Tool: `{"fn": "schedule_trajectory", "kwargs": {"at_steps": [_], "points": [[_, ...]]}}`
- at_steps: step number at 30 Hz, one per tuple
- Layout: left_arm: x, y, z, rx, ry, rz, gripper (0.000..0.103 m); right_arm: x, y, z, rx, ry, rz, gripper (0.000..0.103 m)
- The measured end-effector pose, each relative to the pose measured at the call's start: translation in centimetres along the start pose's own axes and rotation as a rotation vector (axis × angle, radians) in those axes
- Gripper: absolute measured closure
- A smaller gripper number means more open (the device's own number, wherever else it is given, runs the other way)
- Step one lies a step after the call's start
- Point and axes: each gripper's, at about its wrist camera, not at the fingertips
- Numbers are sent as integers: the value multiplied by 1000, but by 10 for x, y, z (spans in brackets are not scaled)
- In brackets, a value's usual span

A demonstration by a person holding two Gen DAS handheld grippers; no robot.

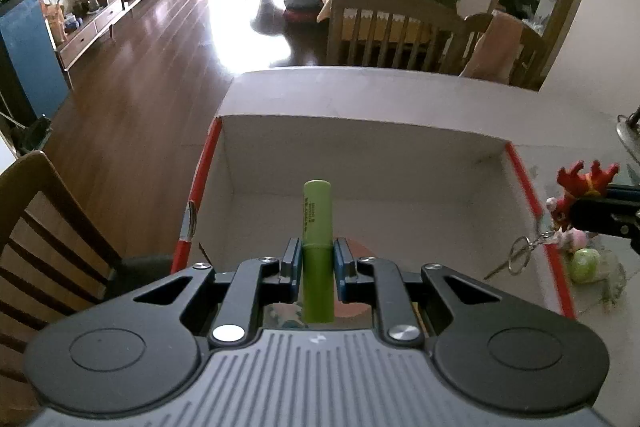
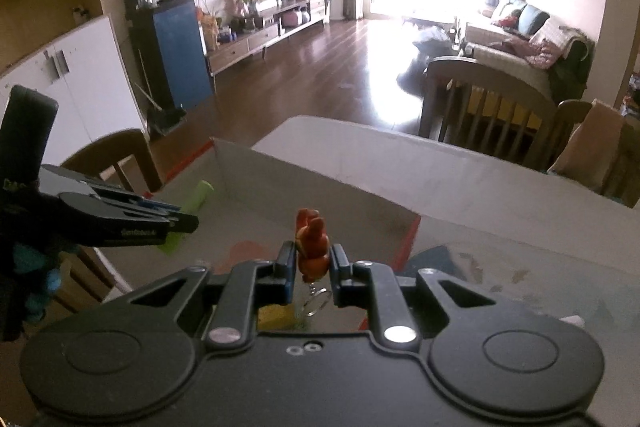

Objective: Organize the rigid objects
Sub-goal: 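Carry the orange figurine with the right tool while the left tool carries the highlighter over the box, then open the right gripper dropping the figurine while the left gripper releases the highlighter into the box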

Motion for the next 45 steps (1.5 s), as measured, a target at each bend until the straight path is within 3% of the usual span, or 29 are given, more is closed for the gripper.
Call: {"fn": "schedule_trajectory", "kwargs": {"at_steps": [9, 17, 30, 45], "points": [[-8, 3, -49, -87, 13, -28, 87, -11, -8, -63, -119, -21, 49, 87], [-9, -2, -72, -150, 6, -43, 87, -19, -21, -89, -181, -28, 85, 86], [-8, -7, -77, -190, 8, -46, 87, -15, -21, -86, -190, -11, 65, 80], [-4, -11, -31, -124, -17, -24, 86, -17, -18, -47, -133, 16, 33, 74]]}}
Point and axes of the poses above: each gripper's, at about its wrist camera, not at the fingertips, and z roughly against the way its jaws point, x to its right, y to its top, and after that the axes turned 2 degrees about x, right-handed
